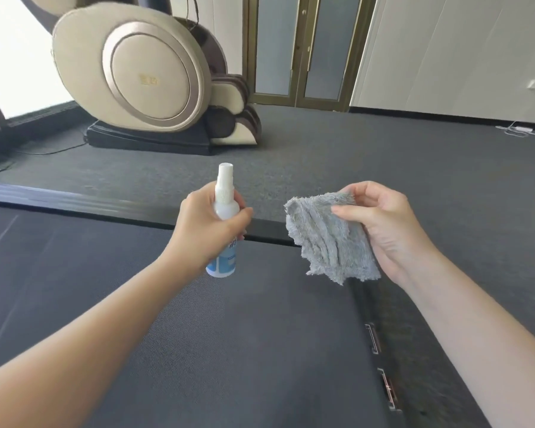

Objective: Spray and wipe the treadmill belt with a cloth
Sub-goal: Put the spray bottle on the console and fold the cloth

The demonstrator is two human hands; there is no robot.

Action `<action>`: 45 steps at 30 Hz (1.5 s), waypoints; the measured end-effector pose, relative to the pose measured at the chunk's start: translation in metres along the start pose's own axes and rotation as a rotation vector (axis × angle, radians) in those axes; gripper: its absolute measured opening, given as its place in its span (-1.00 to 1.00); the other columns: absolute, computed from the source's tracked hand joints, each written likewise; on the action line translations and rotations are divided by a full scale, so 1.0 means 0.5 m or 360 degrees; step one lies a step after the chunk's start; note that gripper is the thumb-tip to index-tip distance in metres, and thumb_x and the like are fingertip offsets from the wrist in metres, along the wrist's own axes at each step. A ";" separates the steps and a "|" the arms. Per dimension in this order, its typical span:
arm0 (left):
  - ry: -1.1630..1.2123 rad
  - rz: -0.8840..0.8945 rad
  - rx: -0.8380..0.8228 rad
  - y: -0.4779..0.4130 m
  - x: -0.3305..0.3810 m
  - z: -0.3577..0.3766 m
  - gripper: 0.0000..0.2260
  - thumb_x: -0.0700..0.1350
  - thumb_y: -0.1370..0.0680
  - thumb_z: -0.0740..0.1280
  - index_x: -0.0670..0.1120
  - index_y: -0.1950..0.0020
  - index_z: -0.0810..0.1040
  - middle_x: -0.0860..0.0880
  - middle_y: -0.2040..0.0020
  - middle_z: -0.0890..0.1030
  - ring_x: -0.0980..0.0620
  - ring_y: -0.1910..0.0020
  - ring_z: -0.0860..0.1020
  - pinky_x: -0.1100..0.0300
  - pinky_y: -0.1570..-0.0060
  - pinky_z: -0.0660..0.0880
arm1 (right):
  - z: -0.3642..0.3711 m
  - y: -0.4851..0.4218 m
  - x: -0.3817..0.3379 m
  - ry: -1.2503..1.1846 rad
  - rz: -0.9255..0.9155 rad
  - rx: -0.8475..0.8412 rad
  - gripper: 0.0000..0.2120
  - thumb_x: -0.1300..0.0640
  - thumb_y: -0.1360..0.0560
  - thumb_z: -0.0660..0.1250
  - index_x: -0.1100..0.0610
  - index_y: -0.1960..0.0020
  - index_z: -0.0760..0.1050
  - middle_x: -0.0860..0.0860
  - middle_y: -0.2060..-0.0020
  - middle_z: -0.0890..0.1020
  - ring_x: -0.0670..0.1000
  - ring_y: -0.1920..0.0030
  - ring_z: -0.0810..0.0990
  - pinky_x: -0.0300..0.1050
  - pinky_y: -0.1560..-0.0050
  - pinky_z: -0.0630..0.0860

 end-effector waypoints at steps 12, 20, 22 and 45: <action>0.0028 -0.0106 0.0033 -0.211 0.431 -0.099 -0.84 -0.24 -0.44 0.42 -0.11 0.26 0.46 0.00 0.42 0.55 -0.05 0.43 0.59 -0.07 0.22 0.59 | -0.044 -0.121 -0.499 -0.0112 0.0029 0.0103 -0.77 0.43 -0.35 0.40 0.13 0.16 0.54 0.06 0.21 0.62 0.06 0.13 0.58 0.09 -0.11 0.51; 0.0041 0.0006 0.0019 -0.361 0.828 -0.213 -0.87 -0.25 -0.44 0.41 -0.16 0.23 0.48 -0.06 0.40 0.55 -0.10 0.42 0.58 -0.17 0.21 0.58 | -0.062 -0.183 -0.943 -0.0116 -0.0074 0.0100 -0.76 0.45 -0.36 0.40 0.12 0.18 0.54 0.02 0.25 0.61 0.02 0.19 0.59 -0.01 -0.01 0.52; 0.0057 0.0007 0.0046 -0.381 0.924 -0.245 -0.88 -0.27 -0.45 0.41 -0.19 0.23 0.48 -0.03 0.39 0.56 -0.08 0.42 0.57 -0.15 0.22 0.58 | -0.053 -0.191 -1.049 -0.0120 -0.0104 0.0078 -0.76 0.45 -0.36 0.39 0.12 0.18 0.54 0.02 0.26 0.62 0.00 0.20 0.59 -0.04 0.02 0.52; -0.0181 0.0083 0.0944 -0.213 1.411 -0.953 -0.88 -0.26 -0.45 0.43 -0.17 0.22 0.50 -0.14 0.39 0.56 -0.05 0.44 0.55 0.14 0.35 0.55 | 0.484 -0.073 -1.688 -0.0253 -0.0281 -0.0716 -0.78 0.41 -0.34 0.43 0.10 0.20 0.55 0.02 0.28 0.63 0.06 0.15 0.60 0.07 -0.09 0.52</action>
Point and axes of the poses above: each hand's wrist, its own y-axis away from the middle knuckle, its own z-axis out of the palm, x = y × z, the point moved 8 cm from there along -y, towards the middle knuckle
